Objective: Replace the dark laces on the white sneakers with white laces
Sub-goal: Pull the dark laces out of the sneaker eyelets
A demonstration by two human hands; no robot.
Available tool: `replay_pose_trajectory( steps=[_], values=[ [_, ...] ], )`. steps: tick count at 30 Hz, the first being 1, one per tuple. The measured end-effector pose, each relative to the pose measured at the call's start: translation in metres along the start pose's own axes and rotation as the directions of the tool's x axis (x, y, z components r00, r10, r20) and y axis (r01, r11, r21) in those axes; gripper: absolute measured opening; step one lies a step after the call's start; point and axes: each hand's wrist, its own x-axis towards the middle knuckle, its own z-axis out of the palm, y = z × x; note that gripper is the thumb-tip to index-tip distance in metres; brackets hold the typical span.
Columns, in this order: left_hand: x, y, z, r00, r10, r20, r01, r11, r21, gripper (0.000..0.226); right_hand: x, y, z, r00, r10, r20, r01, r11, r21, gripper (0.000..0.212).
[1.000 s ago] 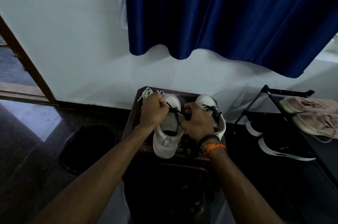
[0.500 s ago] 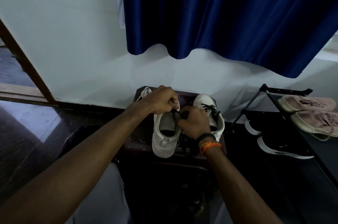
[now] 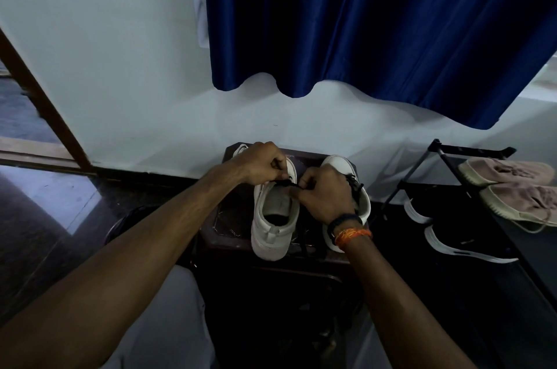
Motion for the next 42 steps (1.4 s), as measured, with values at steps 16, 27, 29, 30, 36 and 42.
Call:
replay_pose_trajectory(
  steps=[16,27,29,30,36,42],
  values=[
    [-0.003,0.004,0.004,0.987,-0.103,0.119,0.141,0.918,-0.372,0.017,-0.025,0.000,0.016,0.984,0.006,-0.180,-0.003,1.000,0.017,0.013],
    [-0.015,-0.023,0.002,0.966,-0.240,0.098,0.210,0.502,-0.839,0.020,-0.017,0.012,0.031,0.986,0.018,-0.166,-0.035,0.994,-0.102,0.034],
    [-0.017,-0.021,0.001,0.973,-0.201,0.113,0.215,0.612,-0.761,0.014,-0.016,0.009,0.029,0.987,0.010,-0.162,-0.028,0.994,-0.109,0.034],
    [-0.017,-0.018,0.000,0.978,-0.187,0.095,0.201,0.709,-0.676,0.012,-0.016,0.009,0.030,0.987,0.011,-0.158,-0.029,0.993,-0.115,0.034],
    [-0.012,0.008,-0.006,0.986,0.156,0.066,-0.160,0.985,0.058,0.029,-0.016,0.006,0.028,0.991,0.023,-0.131,-0.038,0.992,-0.119,0.035],
    [-0.015,0.010,-0.004,0.954,0.287,0.085,-0.299,0.890,0.344,0.016,-0.015,0.007,0.028,0.990,-0.004,-0.140,-0.017,0.989,-0.145,0.037]
  ],
)
